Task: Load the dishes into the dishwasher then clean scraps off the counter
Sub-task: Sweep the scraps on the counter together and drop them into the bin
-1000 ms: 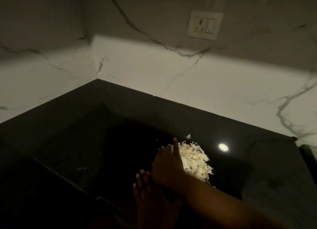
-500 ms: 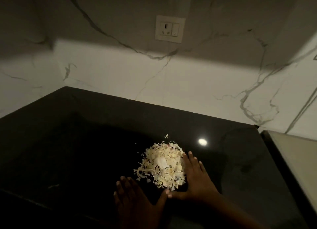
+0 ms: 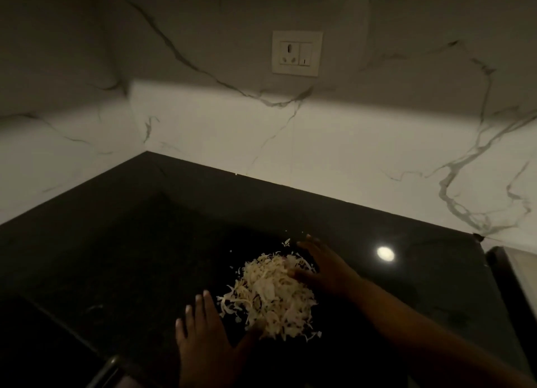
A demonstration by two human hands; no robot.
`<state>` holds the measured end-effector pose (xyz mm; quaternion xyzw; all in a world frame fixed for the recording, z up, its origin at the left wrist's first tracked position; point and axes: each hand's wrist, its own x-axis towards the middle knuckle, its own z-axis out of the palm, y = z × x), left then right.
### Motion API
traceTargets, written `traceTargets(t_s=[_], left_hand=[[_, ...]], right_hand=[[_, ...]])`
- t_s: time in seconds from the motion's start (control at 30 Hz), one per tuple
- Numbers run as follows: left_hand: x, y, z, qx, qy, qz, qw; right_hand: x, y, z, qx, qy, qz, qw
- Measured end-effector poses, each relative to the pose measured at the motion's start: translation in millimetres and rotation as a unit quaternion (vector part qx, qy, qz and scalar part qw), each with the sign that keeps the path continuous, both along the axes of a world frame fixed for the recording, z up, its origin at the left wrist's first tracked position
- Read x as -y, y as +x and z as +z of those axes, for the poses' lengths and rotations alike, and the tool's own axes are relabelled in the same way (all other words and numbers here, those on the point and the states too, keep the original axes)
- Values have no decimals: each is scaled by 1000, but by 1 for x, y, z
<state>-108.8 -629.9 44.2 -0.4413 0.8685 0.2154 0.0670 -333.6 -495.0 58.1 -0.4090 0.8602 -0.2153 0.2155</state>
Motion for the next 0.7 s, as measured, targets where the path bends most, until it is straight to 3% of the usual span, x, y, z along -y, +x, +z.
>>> traceTargets(t_s=[0.13, 0.37, 0.47, 0.57, 0.7], left_hand=[[20, -18, -3, -118, -37, -63, 990], [28, -41, -19, -102, -56, -182, 976], [16, -29, -17, -148, 15, -240, 959], [21, -21, -11, -183, 25, -227, 956], [29, -33, -4, -233, 98, -135, 958]], right_hand=[[34, -26, -1, 17, 42, 54, 998], [45, 2, -17, 40, 25, 160, 986], [16, 15, -15, 88, 2, 165, 982], [-13, 18, -19, -9, -16, 177, 984], [-26, 27, -34, -92, 49, 157, 982]])
